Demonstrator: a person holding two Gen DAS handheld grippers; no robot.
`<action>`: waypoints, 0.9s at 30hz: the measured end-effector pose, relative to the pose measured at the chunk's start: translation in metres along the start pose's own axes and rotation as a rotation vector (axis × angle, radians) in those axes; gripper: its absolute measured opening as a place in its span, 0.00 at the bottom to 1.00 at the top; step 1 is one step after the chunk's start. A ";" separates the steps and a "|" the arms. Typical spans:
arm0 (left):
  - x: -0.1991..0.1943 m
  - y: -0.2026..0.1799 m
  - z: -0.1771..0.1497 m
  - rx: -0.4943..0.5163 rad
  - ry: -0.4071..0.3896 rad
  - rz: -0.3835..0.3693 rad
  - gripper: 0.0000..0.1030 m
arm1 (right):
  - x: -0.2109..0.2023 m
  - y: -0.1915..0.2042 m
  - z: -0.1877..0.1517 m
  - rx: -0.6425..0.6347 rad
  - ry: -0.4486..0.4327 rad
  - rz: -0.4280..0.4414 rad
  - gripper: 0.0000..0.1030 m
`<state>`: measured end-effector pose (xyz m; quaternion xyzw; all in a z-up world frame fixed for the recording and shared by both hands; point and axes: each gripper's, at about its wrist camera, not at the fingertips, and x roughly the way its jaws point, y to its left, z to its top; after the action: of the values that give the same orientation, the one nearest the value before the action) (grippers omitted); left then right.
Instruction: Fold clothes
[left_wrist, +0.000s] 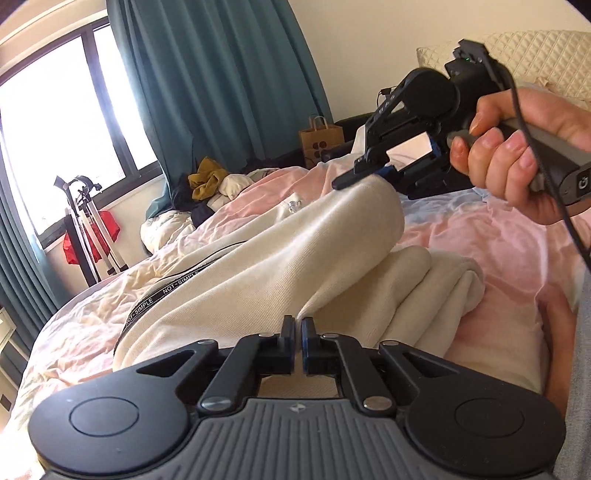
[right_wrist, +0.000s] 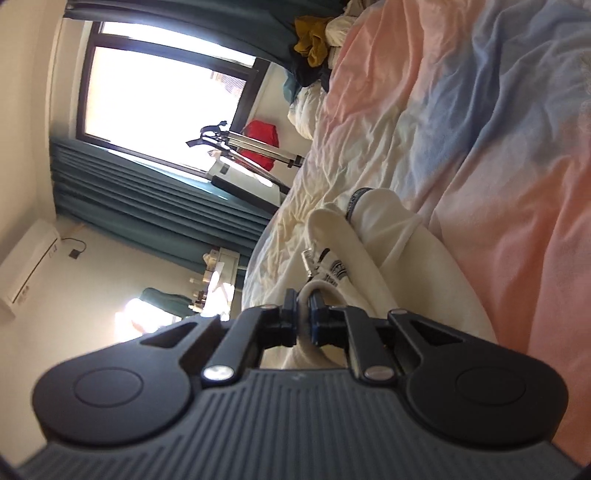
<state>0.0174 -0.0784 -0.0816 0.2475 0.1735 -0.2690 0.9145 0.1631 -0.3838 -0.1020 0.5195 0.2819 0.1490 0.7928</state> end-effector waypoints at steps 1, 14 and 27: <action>-0.001 0.000 0.000 -0.002 0.007 -0.006 0.03 | 0.004 -0.003 0.002 0.002 0.004 -0.030 0.09; -0.013 0.018 0.000 -0.100 -0.003 -0.053 0.18 | 0.019 -0.003 0.003 -0.086 0.053 -0.123 0.11; -0.039 0.134 -0.005 -0.624 0.008 -0.017 0.80 | -0.021 0.012 -0.001 -0.190 0.023 -0.175 0.81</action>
<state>0.0624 0.0381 -0.0198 -0.0457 0.2532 -0.2094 0.9434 0.1464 -0.3896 -0.0856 0.4138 0.3198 0.1110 0.8451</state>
